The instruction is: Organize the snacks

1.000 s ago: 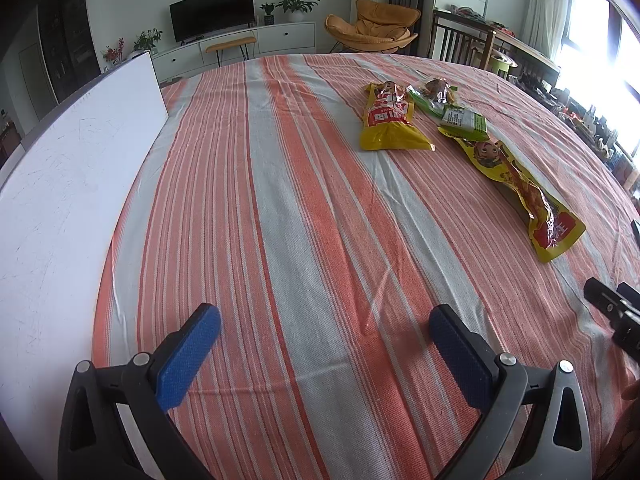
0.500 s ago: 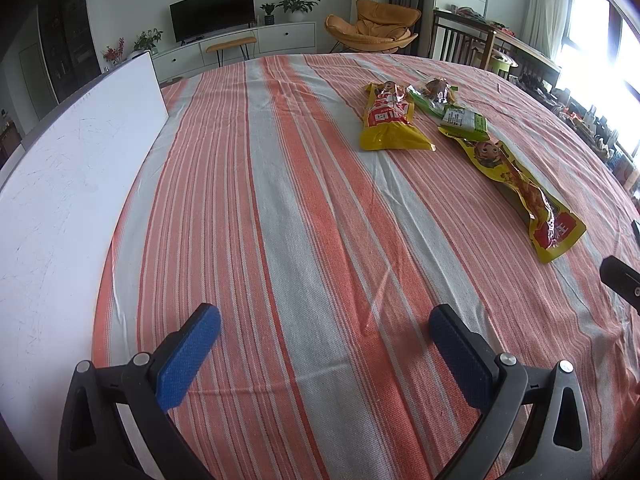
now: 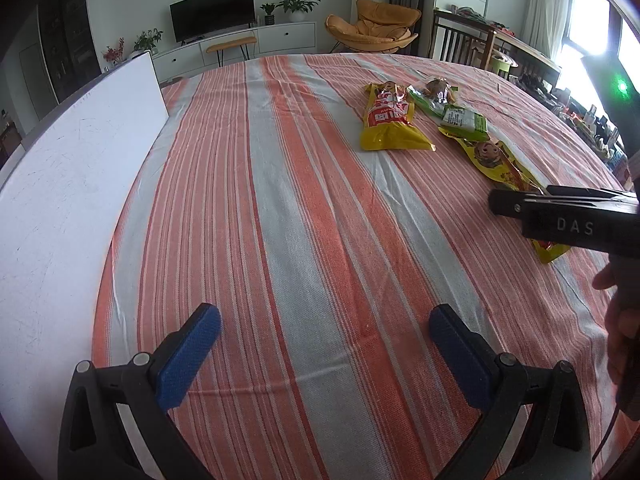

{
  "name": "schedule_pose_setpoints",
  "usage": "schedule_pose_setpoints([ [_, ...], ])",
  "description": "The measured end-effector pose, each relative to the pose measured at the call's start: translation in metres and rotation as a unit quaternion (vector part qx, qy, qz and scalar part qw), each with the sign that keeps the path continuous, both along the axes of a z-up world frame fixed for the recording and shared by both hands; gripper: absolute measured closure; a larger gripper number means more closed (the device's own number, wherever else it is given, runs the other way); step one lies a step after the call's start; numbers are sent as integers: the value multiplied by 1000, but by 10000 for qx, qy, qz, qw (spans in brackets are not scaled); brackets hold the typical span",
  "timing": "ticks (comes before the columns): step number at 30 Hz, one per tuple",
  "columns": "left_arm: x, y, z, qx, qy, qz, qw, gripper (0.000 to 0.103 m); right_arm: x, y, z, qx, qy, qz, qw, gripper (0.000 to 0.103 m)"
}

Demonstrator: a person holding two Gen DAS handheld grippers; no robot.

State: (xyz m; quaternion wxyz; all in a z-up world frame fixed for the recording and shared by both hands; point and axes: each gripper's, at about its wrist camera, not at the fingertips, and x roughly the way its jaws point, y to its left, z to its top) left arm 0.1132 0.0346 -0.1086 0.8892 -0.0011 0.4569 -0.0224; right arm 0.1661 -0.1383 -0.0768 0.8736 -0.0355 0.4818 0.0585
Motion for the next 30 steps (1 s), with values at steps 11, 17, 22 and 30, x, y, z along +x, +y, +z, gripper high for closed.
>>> schedule_pose_setpoints([
  [11, 0, 0, 0, 1, 1, 0, 10000, 0, -17, -18, 3, 284, -47, -169, 9994, 43],
  [17, -1, -1, 1, 2, 2, 7, 10000, 0, -55, -40, 2, 470, -159, -405, 9980, 44],
  [22, -1, -1, 1, 2, 2, 7, 10000, 0, -66, -73, 1, 396, -362, -1038, 9932, 43],
  [30, 0, -1, 0, 18, 6, 27, 10000, 0, -63, -85, -1, 94, -565, -1250, 9905, 41],
])
